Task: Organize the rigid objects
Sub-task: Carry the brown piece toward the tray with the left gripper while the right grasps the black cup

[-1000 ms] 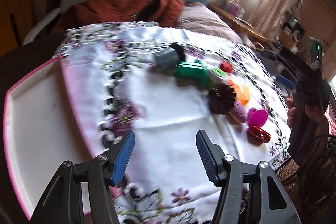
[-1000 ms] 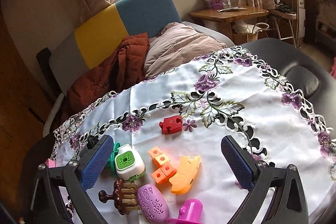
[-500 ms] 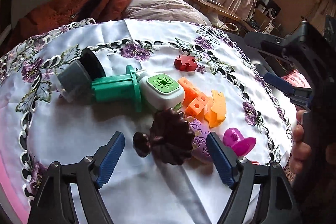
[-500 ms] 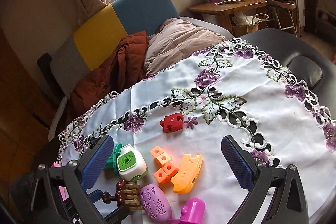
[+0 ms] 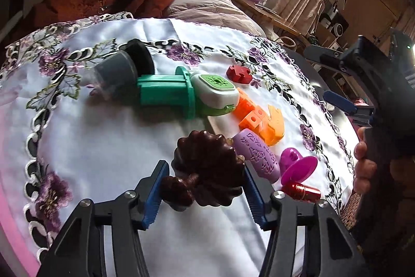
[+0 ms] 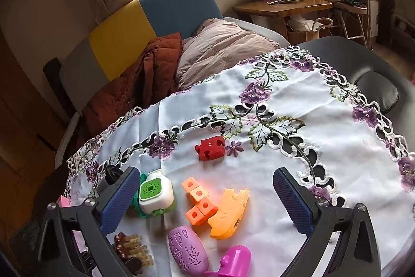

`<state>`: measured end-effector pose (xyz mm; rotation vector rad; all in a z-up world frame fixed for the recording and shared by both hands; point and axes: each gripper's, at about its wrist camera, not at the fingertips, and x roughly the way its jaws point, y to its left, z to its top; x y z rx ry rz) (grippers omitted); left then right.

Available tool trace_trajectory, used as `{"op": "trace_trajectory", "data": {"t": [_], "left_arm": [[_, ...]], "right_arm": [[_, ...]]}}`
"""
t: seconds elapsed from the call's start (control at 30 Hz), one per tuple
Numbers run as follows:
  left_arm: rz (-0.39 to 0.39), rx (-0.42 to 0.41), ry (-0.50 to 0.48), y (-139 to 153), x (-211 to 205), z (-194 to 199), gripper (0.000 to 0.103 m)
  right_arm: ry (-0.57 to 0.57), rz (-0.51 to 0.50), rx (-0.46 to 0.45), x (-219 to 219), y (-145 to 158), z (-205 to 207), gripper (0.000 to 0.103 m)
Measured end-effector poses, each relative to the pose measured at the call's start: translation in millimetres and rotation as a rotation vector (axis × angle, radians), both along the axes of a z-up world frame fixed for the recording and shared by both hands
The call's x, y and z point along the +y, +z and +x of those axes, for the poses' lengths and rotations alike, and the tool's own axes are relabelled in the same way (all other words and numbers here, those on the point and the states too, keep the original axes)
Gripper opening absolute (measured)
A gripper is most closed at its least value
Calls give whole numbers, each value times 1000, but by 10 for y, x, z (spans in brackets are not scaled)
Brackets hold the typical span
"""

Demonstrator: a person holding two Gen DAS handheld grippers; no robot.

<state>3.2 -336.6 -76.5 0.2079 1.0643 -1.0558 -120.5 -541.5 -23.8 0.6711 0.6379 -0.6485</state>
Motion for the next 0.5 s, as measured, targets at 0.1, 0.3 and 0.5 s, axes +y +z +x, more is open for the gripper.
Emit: {"op": "trace_trajectory", "data": {"t": [0.1,0.3,0.5], "left_arm": [[-2,-5,14,27,234,-19,57],[-12,25,86,40,704,-17,57],[-39,-1,141,173,1135,-5,57]], "right_arm": [[1,0,16,3,-20,15,103],[111,23,62,131,-112,194,101],[287,-18,145,497,-173,492,81]]}}
